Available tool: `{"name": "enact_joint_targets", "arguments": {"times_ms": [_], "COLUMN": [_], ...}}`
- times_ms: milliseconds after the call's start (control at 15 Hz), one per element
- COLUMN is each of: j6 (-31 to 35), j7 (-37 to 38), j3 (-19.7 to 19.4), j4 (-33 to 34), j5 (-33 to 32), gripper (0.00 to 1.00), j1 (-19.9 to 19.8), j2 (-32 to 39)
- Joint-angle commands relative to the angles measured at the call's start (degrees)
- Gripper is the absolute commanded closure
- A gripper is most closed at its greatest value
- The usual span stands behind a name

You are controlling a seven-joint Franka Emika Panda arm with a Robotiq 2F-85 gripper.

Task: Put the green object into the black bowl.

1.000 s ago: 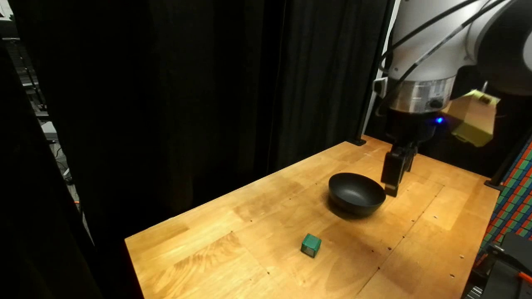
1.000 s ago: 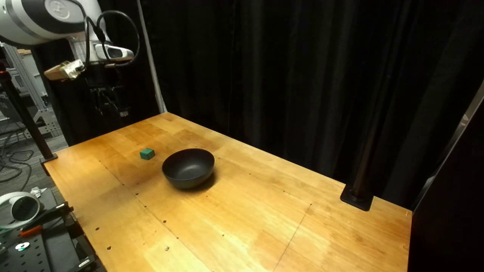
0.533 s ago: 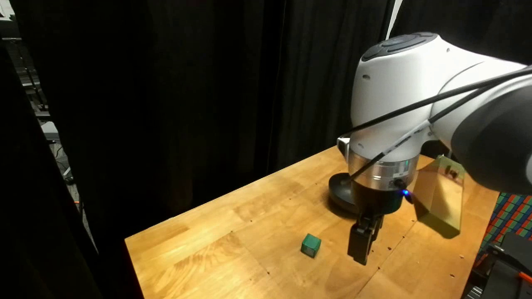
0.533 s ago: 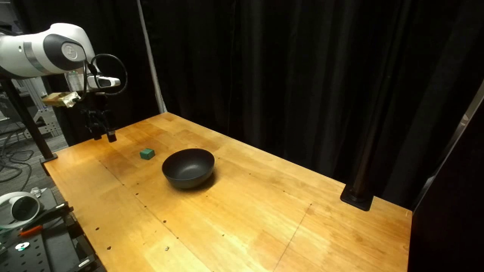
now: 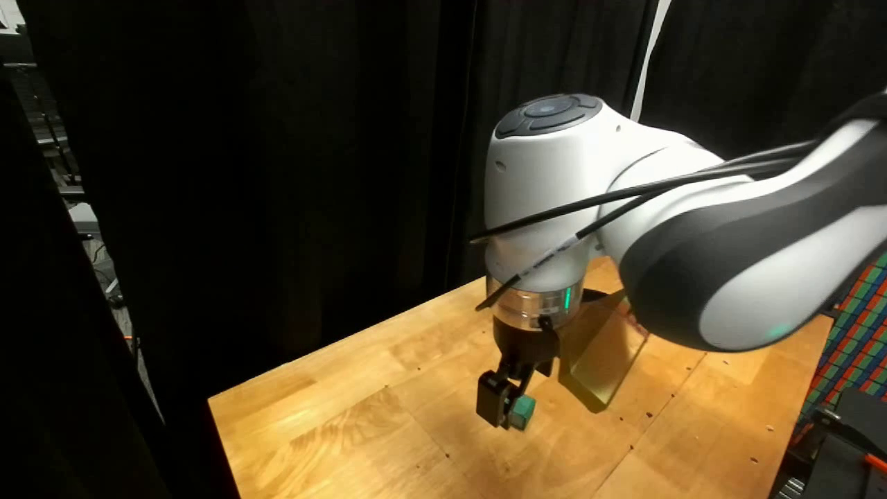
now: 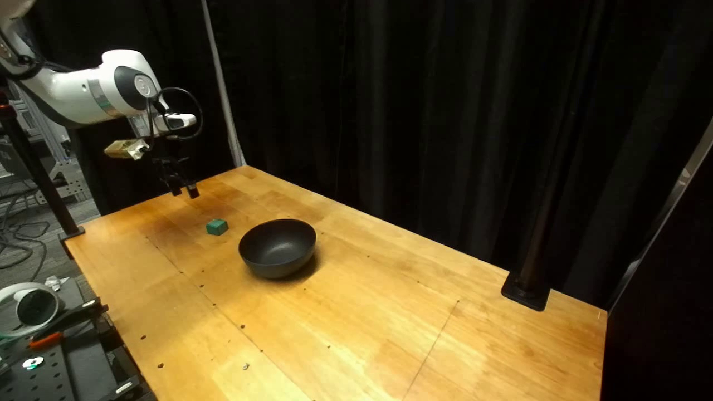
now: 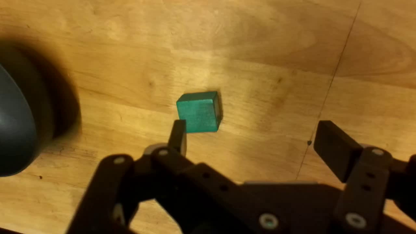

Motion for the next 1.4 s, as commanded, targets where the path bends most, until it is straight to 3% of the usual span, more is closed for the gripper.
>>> {"name": "enact_joint_targets", "arguments": {"times_ms": [0,400,800,867,1000,1333], "j6": [-2.1,-3.1,-4.9,-5.4,-6.8,-9.3], "j7": [-0.6,-3.1,-8.7,-9.8,-12.8,-17.3], "j3": [-3.9,-7.0,-7.2,-7.2,-6.5,-6.6], "j4": [8.3,12.4,14.3,14.5,14.9,15.5], "j5": [-0.5,2.0,7.6,8.4,10.8,14.1], "gripper": [0.0,0.0,0.0,0.25,0.34,0.73], "j1": [1.6,1.0,-1.0,-1.2,-1.9,-1.9], "j2": [6.3,12.2,14.8,15.0,15.2,15.6]}}
